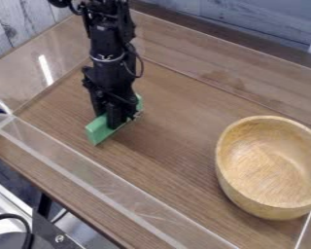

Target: Remove the green block from inside the brown bowl and put it on the table

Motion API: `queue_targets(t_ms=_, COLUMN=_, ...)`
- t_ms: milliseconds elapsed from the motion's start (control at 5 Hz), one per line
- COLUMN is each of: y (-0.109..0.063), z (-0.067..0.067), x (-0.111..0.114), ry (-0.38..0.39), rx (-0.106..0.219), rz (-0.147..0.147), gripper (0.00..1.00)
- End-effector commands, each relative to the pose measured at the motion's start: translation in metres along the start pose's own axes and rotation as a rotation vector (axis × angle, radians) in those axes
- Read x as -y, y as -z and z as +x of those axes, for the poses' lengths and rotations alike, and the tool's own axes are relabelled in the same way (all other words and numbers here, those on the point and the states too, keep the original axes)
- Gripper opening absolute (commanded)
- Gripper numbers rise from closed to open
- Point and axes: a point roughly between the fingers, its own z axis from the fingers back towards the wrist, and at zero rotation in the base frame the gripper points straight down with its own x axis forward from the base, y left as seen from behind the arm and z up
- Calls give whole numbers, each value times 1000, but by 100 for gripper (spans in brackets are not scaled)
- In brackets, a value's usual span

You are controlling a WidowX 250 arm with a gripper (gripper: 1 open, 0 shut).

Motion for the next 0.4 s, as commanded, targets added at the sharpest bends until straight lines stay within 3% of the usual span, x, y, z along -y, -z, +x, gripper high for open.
queue_targets(t_ms=0, y=17, z=-28, x=7, ry=-16, rx=-100, rz=-64, gripper=0)
queue_targets(t_ms=200, y=17, z=-28, x=7, ry=-15, rx=-103, rz=-71, gripper=0)
